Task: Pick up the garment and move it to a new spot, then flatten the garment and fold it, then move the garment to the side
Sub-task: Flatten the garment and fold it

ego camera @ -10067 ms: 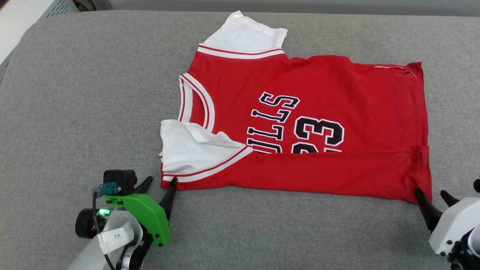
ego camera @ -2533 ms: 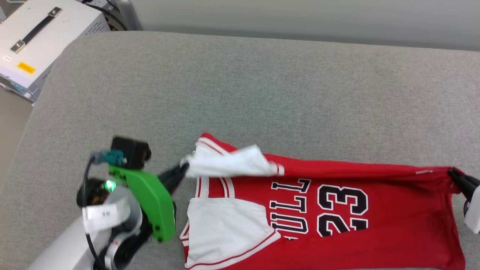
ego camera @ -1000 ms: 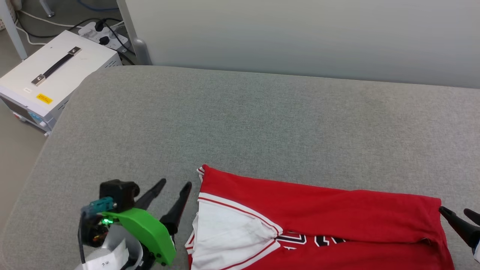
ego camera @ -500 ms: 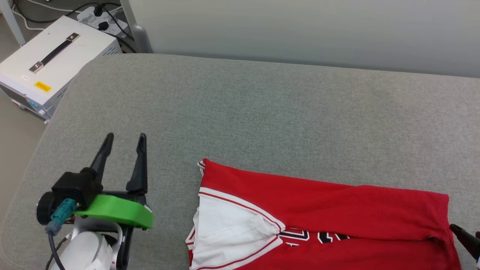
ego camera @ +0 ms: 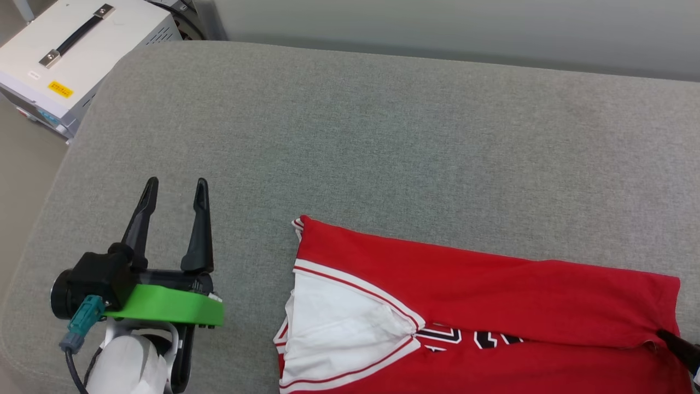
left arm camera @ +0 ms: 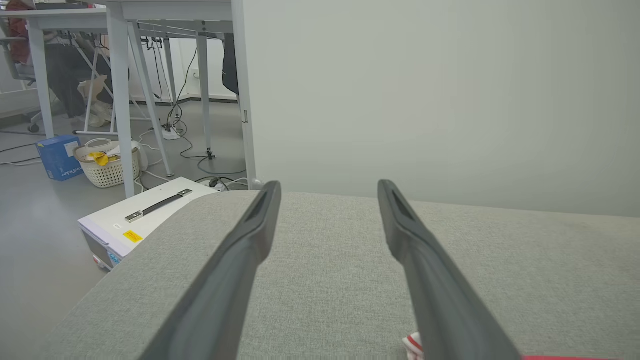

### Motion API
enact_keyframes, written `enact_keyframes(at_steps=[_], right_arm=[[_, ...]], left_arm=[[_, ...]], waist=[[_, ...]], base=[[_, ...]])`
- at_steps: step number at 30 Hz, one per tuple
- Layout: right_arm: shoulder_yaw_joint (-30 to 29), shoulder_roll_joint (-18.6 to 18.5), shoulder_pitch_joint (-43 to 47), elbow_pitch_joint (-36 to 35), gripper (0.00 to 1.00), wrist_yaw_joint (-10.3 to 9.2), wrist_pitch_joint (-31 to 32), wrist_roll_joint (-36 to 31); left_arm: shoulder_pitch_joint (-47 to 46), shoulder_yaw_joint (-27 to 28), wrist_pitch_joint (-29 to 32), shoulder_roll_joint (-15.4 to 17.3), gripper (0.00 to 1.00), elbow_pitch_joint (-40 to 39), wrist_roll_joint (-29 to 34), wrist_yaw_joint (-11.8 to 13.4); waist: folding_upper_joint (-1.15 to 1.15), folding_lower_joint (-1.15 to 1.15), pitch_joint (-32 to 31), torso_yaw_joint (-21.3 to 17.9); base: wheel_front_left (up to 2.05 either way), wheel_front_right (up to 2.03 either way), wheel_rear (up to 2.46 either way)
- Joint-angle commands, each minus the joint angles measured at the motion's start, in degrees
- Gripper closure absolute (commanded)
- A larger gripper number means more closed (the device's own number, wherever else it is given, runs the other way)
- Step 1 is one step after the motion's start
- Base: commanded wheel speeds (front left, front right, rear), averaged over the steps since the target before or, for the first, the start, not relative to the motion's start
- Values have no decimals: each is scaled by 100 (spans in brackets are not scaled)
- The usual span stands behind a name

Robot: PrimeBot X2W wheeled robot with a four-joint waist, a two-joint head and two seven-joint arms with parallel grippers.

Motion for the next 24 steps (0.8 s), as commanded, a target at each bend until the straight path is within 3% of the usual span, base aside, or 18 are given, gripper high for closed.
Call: enact_keyframes(at_steps=[1, 9, 24], right_arm=[[19, 25, -71, 130, 0, -4, 4, 82], [329, 110, -65, 475, 0, -4, 70, 478], [1144, 331, -143, 698, 0, -4, 26, 780]], left_arm=[[60, 47, -33, -97, 0, 35, 113, -89], [-8, 252, -33, -388, 0, 149, 394, -355], [-26, 416, -33, -634, 0, 298, 663, -445]], waist=[[64, 0, 71, 40], [64, 0, 116, 38], [64, 0, 57, 5]], base=[[0, 0, 0], [0, 0, 0], [0, 0, 0]])
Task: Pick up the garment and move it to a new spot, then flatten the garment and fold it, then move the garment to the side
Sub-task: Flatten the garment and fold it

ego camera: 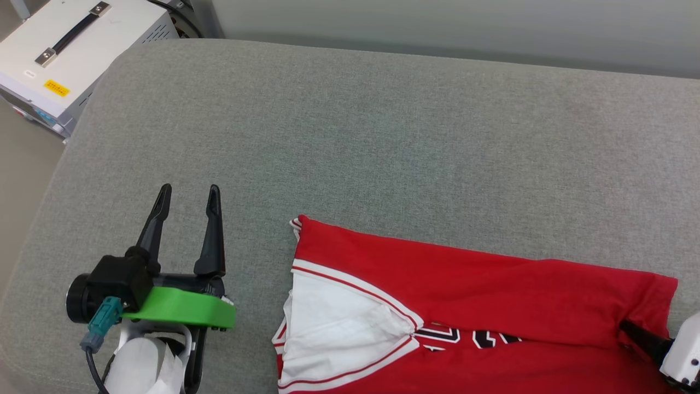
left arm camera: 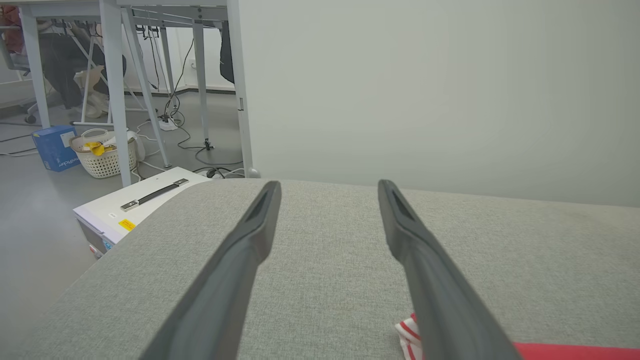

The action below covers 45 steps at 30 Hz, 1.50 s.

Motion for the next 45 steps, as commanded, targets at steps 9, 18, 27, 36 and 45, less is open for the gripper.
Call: enact_keyframes(at_steps=[9, 18, 27, 36, 45], right_arm=[[453, 243, -45, 290, 100, 7, -183, 254], [29, -144, -97, 552, 100, 7, -927, -60], [-813, -510, -15, 716, 100, 7, -1229, -490], [-718, -340, 404, -108, 100, 7, -899, -380], [-111, 168, 831, -1379, 100, 7, -431, -367]], left_arm=[[-1, 35, -32, -66, 0, 42, 55, -38], [88, -6, -32, -39, 0, 65, 5, -40], [214, -35, -32, -41, 0, 116, -27, -40], [391, -53, -33, -17, 0, 141, -96, -40], [480, -88, -33, -74, 0, 167, -102, -40]], waist=[[64, 0, -35, 30], [64, 0, -194, -33], [64, 0, -423, -129], [64, 0, -712, -214], [64, 0, -867, -164]], base=[[0, 0, 0], [0, 0, 0], [0, 0, 0], [0, 0, 0], [0, 0, 0]])
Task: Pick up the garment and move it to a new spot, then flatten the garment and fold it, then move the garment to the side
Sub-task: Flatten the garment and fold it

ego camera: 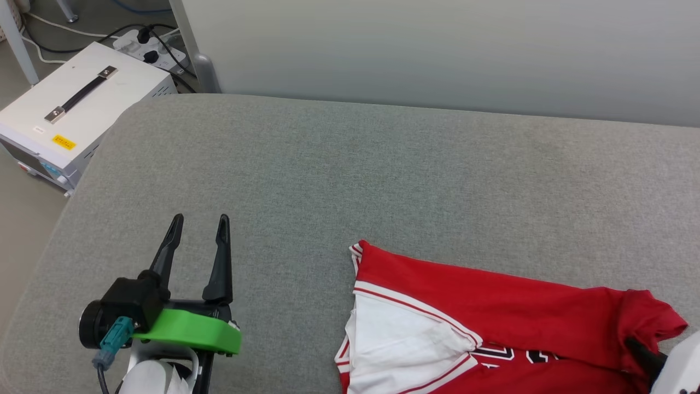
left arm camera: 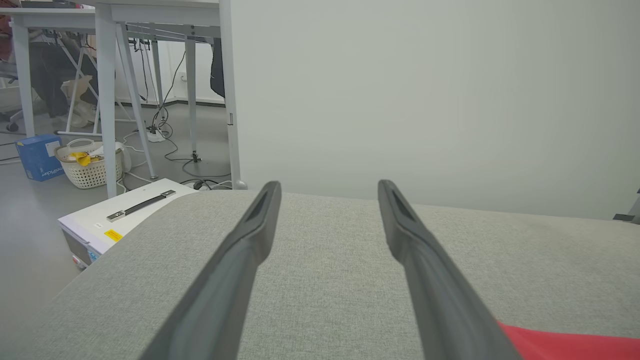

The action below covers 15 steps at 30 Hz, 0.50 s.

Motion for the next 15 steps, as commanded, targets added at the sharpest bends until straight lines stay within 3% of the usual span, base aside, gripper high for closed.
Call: enact_keyframes(at_steps=[1, 7, 15], right_arm=[[99, 98, 71, -131, 100, -4, 50, -4], [627, 454, 4, -563, 100, -4, 222, -67], [1470, 1084, -284, -593, 100, -4, 390, 215]], left_arm=[[132, 6, -33, -35, 0, 10, -43, -16], [202, 71, -33, -44, 0, 25, -53, -16], [240, 86, -33, -53, 0, 43, -67, -16]], waist=[[63, 0, -40, 29], [63, 0, -152, 104], [63, 0, -240, 208]], base=[[0, 0, 0], [0, 0, 0], [0, 0, 0]])
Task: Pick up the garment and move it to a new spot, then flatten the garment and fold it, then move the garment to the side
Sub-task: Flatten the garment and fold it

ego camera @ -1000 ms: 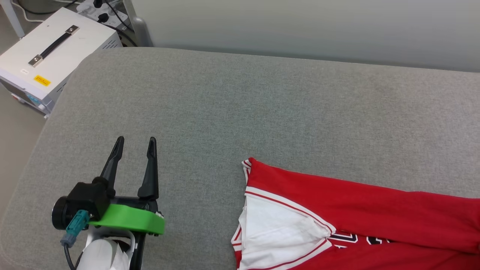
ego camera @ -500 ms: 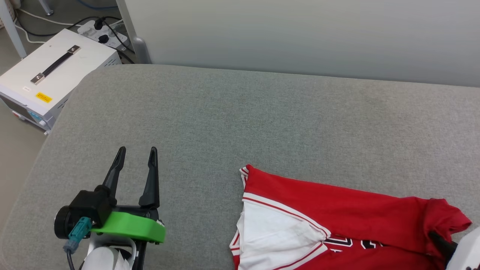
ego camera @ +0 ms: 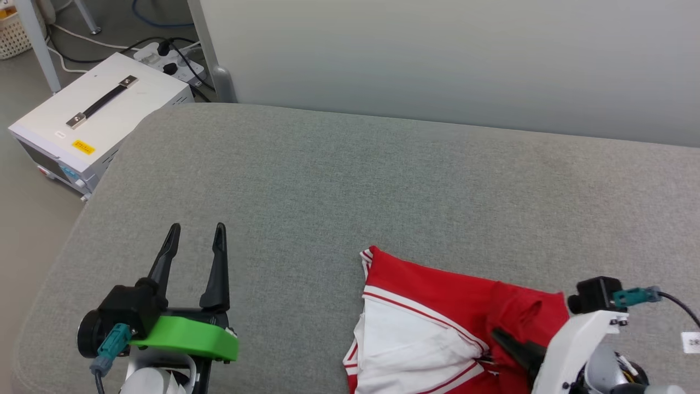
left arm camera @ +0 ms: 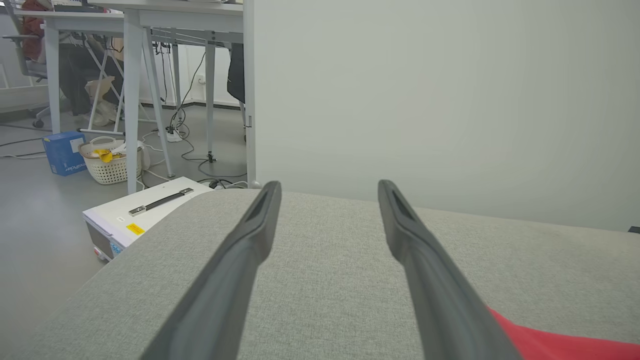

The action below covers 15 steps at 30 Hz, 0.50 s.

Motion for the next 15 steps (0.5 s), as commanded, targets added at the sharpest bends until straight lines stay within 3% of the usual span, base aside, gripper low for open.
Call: enact_keyframes(at_steps=[1, 15], right_arm=[[178, 57, -111, 16, 100, -3, 26, 102], [1199, 155, -890, 1172, 100, -3, -878, 476]], left_arm=[[116, 25, -33, -41, 0, -17, -62, -16], [64, 25, -33, -23, 0, -63, -105, -16]], waist=[[64, 0, -11, 38], [64, 0, 132, 292]], base=[[0, 0, 0], [0, 0, 0]])
